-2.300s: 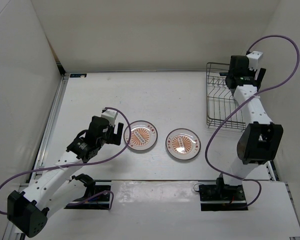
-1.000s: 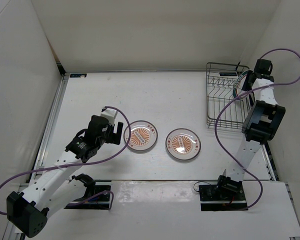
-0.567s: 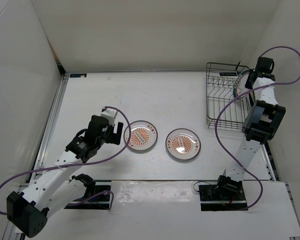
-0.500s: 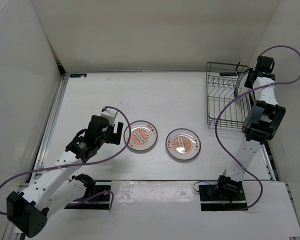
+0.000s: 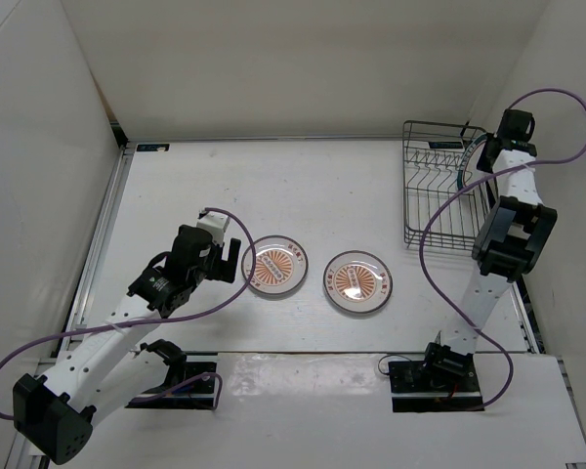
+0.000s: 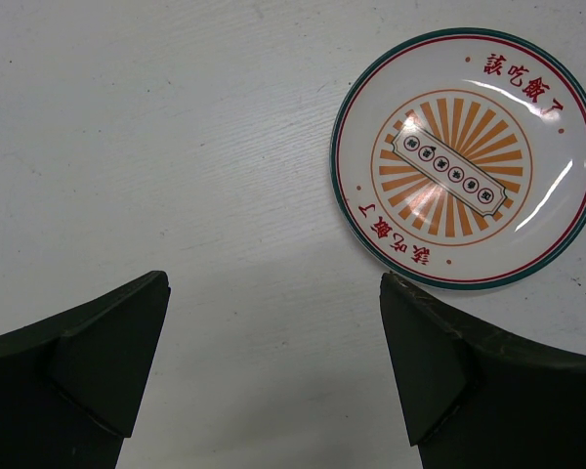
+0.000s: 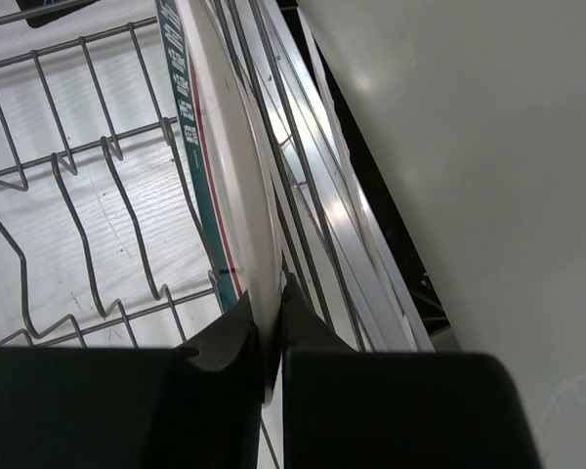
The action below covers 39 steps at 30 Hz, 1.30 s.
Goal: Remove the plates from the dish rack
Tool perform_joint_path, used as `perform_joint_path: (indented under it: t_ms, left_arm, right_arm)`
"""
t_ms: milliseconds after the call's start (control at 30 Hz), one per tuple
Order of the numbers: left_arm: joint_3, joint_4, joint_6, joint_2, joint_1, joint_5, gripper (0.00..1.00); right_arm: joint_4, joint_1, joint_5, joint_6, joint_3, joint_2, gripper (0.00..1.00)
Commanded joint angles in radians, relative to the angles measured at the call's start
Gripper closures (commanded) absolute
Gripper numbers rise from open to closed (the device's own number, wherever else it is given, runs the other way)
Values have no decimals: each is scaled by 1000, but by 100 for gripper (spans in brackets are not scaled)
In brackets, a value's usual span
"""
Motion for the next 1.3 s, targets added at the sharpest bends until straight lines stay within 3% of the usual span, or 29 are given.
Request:
perform_joint_path:
  t_ms: [0, 267, 400, 533, 633, 667, 767, 967, 1000, 1133, 1267]
  left_arm:
    - [43, -5, 6, -9, -2, -10, 0]
    - [37, 0, 7, -11, -2, -24, 0]
    - [32, -2, 4, -8, -4, -27, 0]
    - [37, 1, 6, -1, -2, -25, 0]
    - [38, -2, 7, 2, -4, -25, 0]
    - [35, 1, 6, 0, -2, -25, 0]
    - [31, 4, 4, 0, -4, -24, 0]
    - [35, -5, -3, 18, -2, -9, 0]
    - [35, -5, -3, 15, -2, -4, 0]
    - [37, -5, -6, 11, -4, 4, 0]
    - [37, -2, -9, 3, -2, 14, 0]
  right_arm:
    - [19, 2, 17, 90, 55, -116, 100]
    - [2, 25, -33, 393, 18, -259, 100]
    - [2, 88, -7, 443, -14, -346, 100]
    - [31, 140, 37, 527, -230, -518, 100]
    - [151, 165, -27, 585, -436, -697, 100]
    - [175, 171, -111, 593, -596, -730, 100]
    - [207, 196, -238, 618, -812, -949, 100]
    - [95, 237, -427, 540, -996, -1268, 100]
    - [6, 245, -434, 527, -1014, -1299, 100]
    - [-98, 271, -418, 539, -1099, -1515, 100]
    - [-2, 269, -606, 637, -1316, -1627, 100]
